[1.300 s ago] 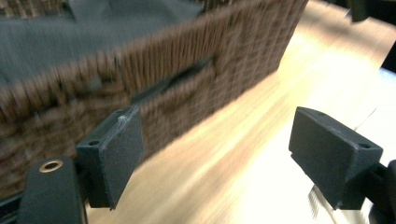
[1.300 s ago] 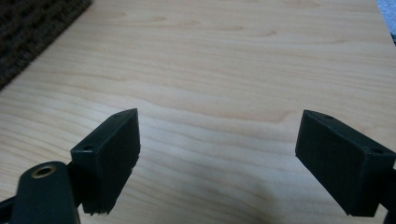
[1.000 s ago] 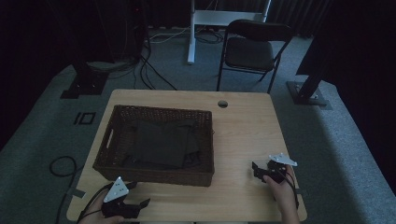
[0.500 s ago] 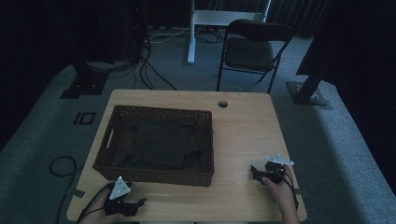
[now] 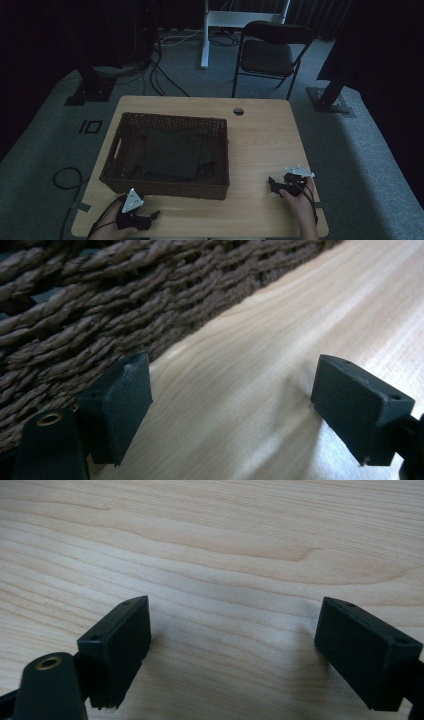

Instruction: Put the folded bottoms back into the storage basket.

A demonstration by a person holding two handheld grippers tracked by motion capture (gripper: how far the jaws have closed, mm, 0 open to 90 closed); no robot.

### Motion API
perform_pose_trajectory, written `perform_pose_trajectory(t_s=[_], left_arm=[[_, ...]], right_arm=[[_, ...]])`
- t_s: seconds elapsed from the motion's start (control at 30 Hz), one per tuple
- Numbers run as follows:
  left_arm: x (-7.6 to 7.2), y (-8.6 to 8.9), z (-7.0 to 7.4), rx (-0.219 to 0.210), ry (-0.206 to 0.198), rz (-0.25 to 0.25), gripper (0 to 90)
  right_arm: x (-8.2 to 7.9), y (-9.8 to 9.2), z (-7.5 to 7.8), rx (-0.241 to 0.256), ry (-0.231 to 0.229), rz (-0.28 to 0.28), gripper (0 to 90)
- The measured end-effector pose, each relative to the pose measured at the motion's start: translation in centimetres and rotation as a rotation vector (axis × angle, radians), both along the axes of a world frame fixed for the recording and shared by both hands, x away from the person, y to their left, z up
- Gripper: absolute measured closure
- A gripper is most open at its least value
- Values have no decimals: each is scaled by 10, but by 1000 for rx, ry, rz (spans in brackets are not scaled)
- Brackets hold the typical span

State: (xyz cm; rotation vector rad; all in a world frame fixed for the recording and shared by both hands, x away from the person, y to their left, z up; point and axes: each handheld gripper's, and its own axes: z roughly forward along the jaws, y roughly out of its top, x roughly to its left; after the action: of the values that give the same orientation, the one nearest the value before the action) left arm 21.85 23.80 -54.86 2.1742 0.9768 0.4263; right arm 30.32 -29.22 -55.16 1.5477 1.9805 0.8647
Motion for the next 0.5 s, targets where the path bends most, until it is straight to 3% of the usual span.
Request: perform_pose_trajectory(t_s=[0.5], left_arm=[[-2, 1, -3, -26, -23, 14, 149]], right_arm=[[0, 0, 0, 0, 0, -3, 140]])
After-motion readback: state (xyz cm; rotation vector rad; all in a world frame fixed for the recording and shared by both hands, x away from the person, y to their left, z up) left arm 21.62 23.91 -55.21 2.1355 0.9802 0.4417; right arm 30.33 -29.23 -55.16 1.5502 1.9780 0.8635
